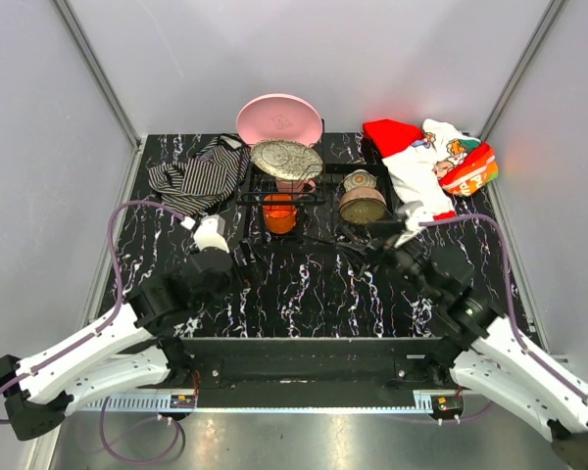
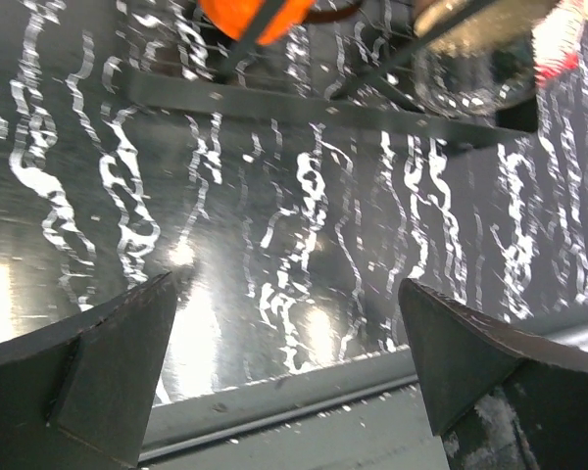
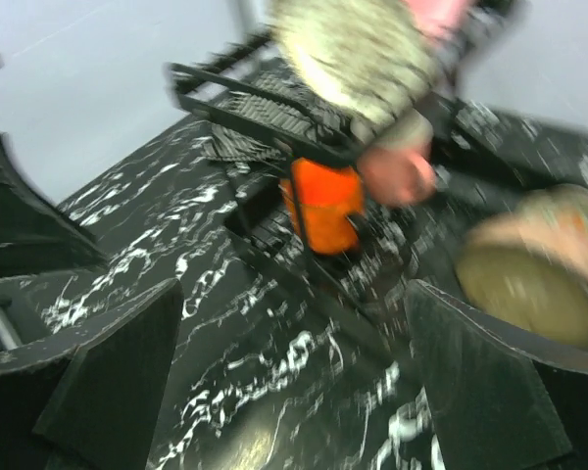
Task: Load the mixed dishes into the dish rack
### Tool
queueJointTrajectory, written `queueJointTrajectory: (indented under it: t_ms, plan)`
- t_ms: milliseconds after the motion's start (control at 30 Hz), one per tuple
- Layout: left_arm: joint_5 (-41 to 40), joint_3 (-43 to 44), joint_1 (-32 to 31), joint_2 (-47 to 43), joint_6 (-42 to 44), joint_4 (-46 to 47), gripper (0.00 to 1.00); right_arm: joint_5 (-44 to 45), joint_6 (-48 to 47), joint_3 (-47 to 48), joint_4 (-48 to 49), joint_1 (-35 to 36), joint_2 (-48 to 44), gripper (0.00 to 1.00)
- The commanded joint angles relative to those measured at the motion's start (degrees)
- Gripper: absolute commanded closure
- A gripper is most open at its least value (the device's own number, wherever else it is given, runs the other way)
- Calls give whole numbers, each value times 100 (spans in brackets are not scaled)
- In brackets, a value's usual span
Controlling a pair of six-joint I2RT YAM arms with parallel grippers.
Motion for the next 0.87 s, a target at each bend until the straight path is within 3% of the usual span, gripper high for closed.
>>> queueJointTrajectory:
  t_ms: [0, 267, 500, 833]
  plan:
    - [-660, 207, 30, -90, 188, -173, 1, 1781, 1246, -316, -1292, 17, -1097, 0]
    - [-748, -249, 38, -757, -50, -207, 1, 2567, 2460, -1019, -3333, 34, -3793, 0]
    - [-809, -601, 38, -1258, -375, -410, 1, 2462, 2636, -817, -3492, 34, -3059, 0]
    - [-906, -936, 38, -2085, -586, -708, 1, 2497, 2733, -1054, -3483, 34, -3648, 0]
